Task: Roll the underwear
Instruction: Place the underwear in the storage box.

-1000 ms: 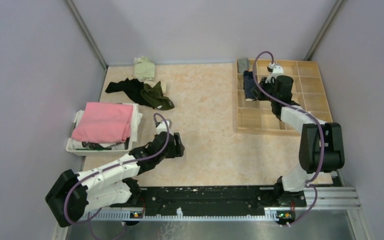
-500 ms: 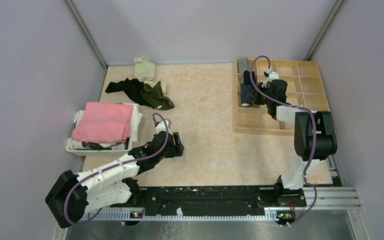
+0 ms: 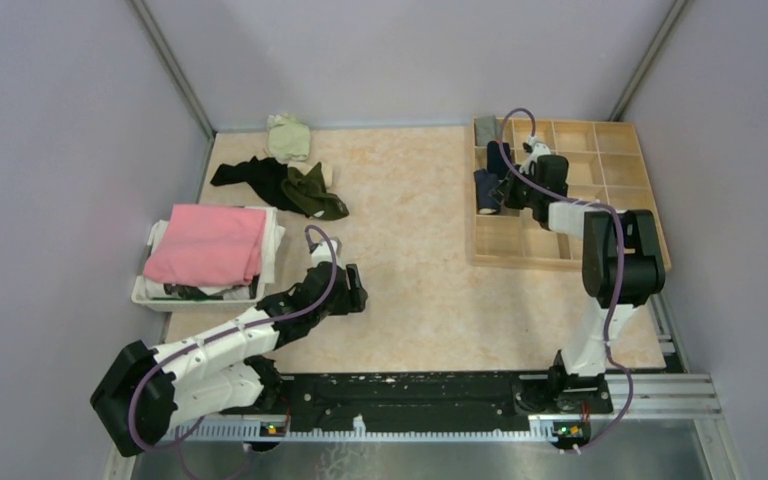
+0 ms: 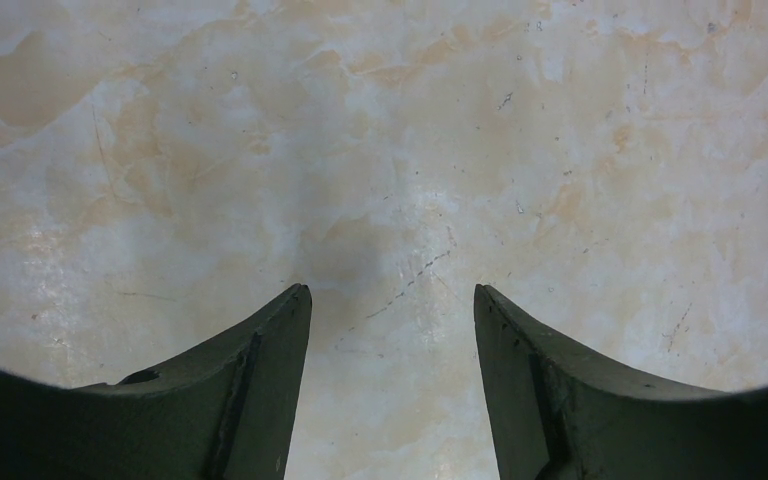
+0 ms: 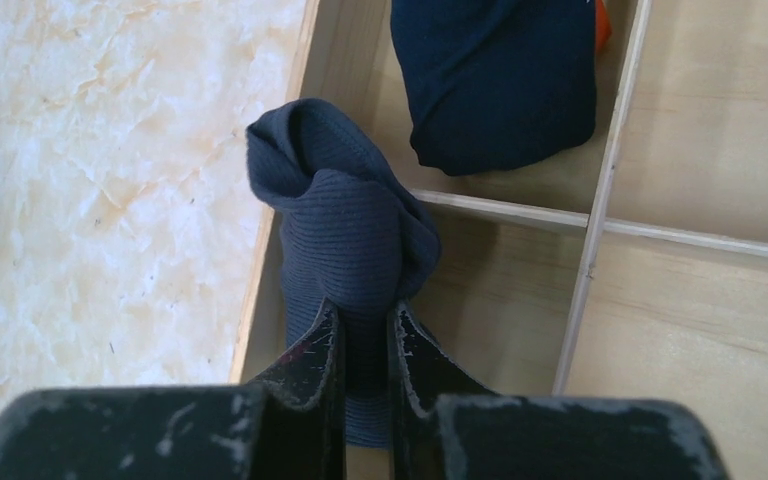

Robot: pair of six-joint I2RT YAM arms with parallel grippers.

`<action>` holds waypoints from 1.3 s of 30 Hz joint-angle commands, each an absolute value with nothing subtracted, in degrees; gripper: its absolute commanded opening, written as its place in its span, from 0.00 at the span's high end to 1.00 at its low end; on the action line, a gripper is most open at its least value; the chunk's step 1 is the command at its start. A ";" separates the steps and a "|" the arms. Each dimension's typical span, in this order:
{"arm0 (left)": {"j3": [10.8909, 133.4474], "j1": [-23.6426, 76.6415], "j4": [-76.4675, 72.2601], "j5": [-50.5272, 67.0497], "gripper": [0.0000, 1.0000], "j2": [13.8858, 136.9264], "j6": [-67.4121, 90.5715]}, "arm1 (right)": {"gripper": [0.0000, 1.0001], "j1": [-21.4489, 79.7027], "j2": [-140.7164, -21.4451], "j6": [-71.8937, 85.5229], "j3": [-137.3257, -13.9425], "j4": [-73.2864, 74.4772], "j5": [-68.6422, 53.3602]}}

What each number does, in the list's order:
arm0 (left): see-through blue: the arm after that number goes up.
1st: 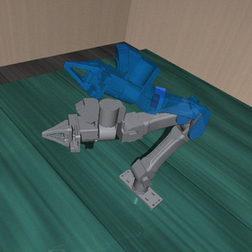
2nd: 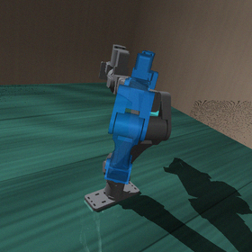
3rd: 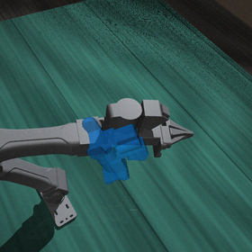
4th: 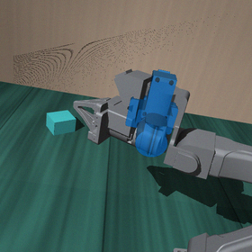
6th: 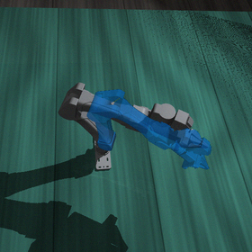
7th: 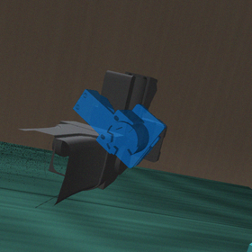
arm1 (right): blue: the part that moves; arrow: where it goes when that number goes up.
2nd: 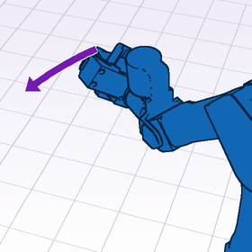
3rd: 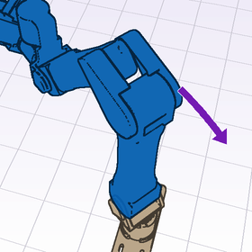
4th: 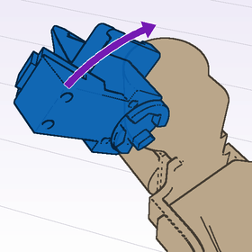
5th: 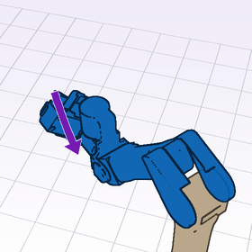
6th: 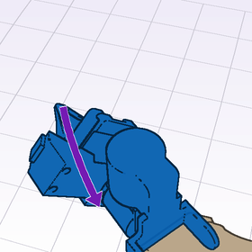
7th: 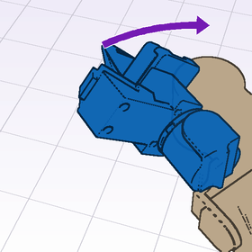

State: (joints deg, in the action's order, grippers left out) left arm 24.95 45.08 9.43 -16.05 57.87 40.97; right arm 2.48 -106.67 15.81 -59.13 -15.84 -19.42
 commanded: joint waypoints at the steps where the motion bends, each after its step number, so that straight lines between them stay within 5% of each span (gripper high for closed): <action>1: 24.87 44.74 7.80 -16.06 0.33 57.03 40.47 | 0.90 2.44 -108.75 16.52 -63.20 -11.85 -21.23; 7: 24.79 44.65 7.96 -15.93 0.33 56.95 40.44 | 0.68 2.46 -110.36 16.60 -64.84 -7.17 -21.92; 16: 25.00 44.56 8.27 -16.04 0.33 56.61 40.40 | 0.52 2.46 -104.98 15.14 -65.24 -4.08 -19.25; 30: 27.60 43.71 10.19 -17.58 0.31 56.11 39.39 | 0.41 2.41 -84.68 13.16 -63.85 2.74 -13.01; 38: 35.80 38.54 12.56 -18.06 0.30 55.10 33.52 | 0.37 2.46 -60.84 17.29 -60.44 8.22 -12.20; 39: 37.47 37.44 12.72 -17.96 0.30 55.24 32.57 | 0.30 2.45 -58.23 17.58 -60.15 9.41 -12.46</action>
